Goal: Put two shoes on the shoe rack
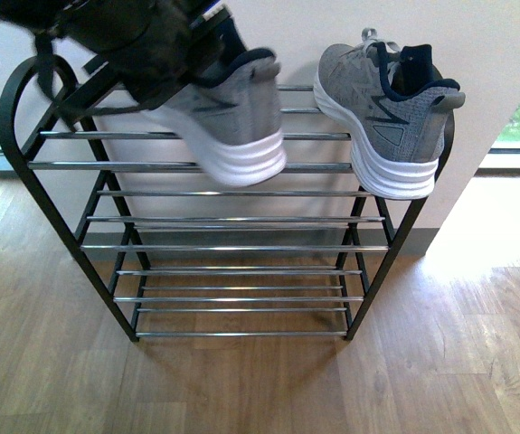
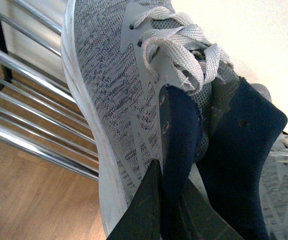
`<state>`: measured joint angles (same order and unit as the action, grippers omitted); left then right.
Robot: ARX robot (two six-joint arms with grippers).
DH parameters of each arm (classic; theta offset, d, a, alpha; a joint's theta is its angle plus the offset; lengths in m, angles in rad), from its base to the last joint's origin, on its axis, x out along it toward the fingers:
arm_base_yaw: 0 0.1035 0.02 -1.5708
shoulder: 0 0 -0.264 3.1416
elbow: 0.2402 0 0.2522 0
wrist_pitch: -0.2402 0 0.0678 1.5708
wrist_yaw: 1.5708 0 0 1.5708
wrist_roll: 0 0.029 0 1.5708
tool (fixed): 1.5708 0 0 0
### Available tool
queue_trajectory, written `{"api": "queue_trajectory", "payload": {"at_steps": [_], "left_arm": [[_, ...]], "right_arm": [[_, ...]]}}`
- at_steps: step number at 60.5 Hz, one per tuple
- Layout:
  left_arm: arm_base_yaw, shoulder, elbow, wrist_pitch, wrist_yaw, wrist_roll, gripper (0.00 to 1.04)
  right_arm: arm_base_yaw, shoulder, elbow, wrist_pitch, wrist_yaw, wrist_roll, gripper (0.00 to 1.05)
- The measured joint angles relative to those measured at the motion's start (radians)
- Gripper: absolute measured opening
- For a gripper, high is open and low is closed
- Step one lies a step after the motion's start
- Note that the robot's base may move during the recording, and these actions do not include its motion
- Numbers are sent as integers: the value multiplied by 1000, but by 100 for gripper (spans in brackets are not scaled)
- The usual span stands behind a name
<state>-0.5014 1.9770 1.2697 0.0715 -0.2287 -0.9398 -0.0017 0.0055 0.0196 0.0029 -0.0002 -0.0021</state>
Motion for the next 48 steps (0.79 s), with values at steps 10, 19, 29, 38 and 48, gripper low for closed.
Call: {"api": "queue_trajectory", "payload": {"at_steps": [10,19,29,38,48], "left_arm": [[-72,129,203,-158,68,56,2],[-119,198,308,-244,78,163,2],[-124,234,367,-233,119,237,2],[-124,257,388,-228,123,289,2],[-109,239,344,-184,112,330,12]], "right_arm": [[0,0,0,0,0,0,95],[0,0,0,0,0,0,95],[0,0,0,0,0,0,95],[0,0,0,0,0,0,95],[0,0,0,0,0,0,95]]}}
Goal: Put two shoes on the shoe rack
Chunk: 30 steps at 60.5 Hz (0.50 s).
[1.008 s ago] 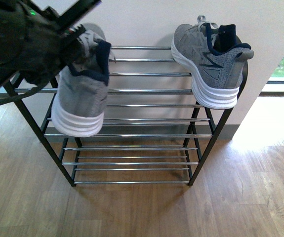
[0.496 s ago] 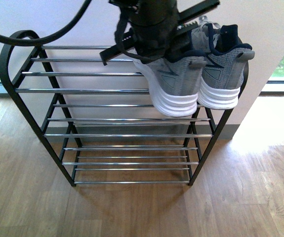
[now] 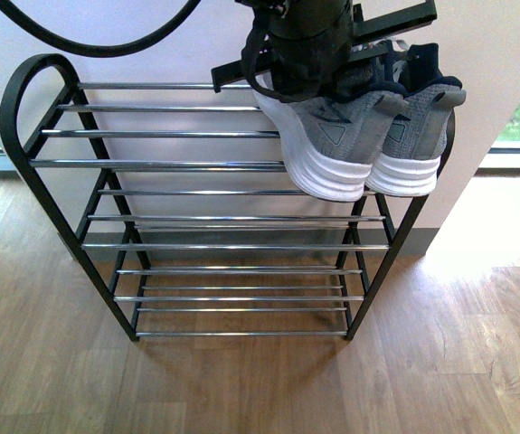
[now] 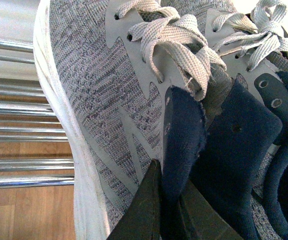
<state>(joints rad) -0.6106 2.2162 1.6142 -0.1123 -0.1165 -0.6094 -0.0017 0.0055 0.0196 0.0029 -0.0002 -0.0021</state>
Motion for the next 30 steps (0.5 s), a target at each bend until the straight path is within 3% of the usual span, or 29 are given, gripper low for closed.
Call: {"api": "queue_trajectory", "payload": {"at_steps": [19,25,26,30], "left_arm": [[122,-164,-224,61,-9,-29,67],[163,-285,-330,92,-106,7,85],[168,-306,-356,121,-137,40,87],[192,-369,-489,429,-253,171,77]], "right_arm": [[0,0,0,0,0,0,95],[0,0,0,0,0,0,95],[0,0,0,0,0,0,95],[0,0,0,0,0,0,95]]}}
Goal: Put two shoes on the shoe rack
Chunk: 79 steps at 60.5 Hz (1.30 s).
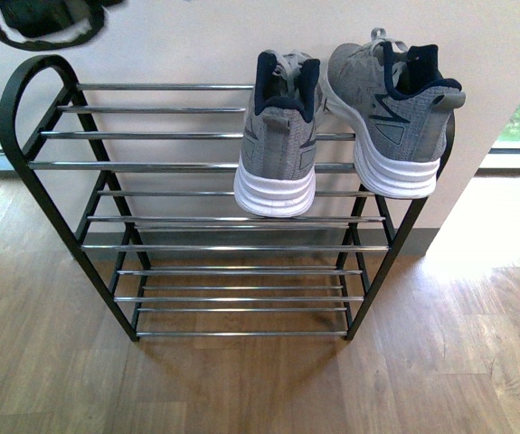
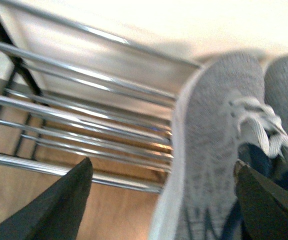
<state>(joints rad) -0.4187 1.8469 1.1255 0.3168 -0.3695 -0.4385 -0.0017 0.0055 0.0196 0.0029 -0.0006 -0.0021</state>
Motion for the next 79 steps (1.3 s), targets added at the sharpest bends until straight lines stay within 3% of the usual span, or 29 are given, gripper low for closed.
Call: {"api": "queue_trajectory", "payload": {"at_steps": [5,9,23,53,64,67,79], "left_arm": [[46,-82,-219,411,4,232,61],[82,-153,-388,617,40,330,47],[180,-362,-690,725,138,417,2],[307,-658,-998,732,262,427,1],[339,-804,-1050,639,296,428,1],[388,-863,-1066,593,359,429,1],[414,-1035,-1098,455,369,428,1]], "right_arm": [[0,0,0,0,1,0,95],[0,0,0,0,0,0,95],[0,0,0,0,0,0,95],[0,0,0,0,0,0,95],[0,0,0,0,0,0,95],[0,0,0,0,0,0,95],[0,0,0,0,1,0,95]]}}
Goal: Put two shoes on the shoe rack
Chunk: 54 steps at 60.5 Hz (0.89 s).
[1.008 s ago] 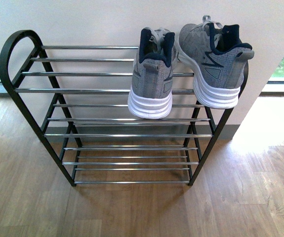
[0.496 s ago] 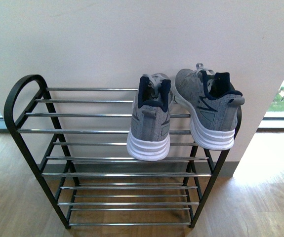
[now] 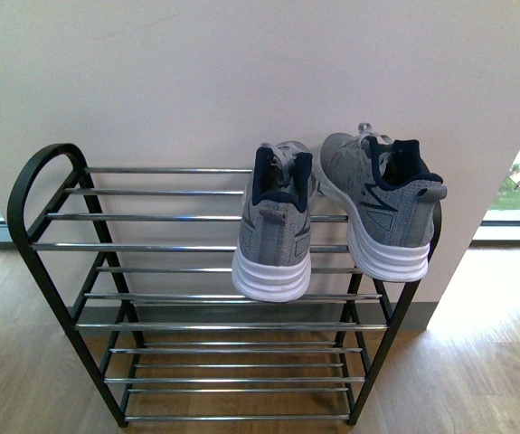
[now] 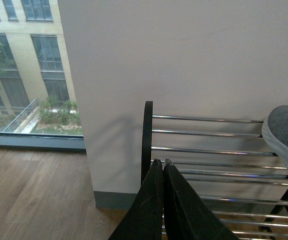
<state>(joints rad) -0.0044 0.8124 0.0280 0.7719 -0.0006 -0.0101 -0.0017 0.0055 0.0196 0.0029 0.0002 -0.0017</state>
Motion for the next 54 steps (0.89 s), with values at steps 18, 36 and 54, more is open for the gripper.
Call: {"api": "queue_trajectory", "payload": {"at_steps": [18,36,54], "left_arm": [[0,-208,-13,-183,0,0,1],[0,-375,-14,-338,0,0,1],[0,-506,-14,-465,0,0,1]], "right_arm": [[0,0,0,0,0,0,95],[0,0,0,0,0,0,95],[0,0,0,0,0,0,95]]}}
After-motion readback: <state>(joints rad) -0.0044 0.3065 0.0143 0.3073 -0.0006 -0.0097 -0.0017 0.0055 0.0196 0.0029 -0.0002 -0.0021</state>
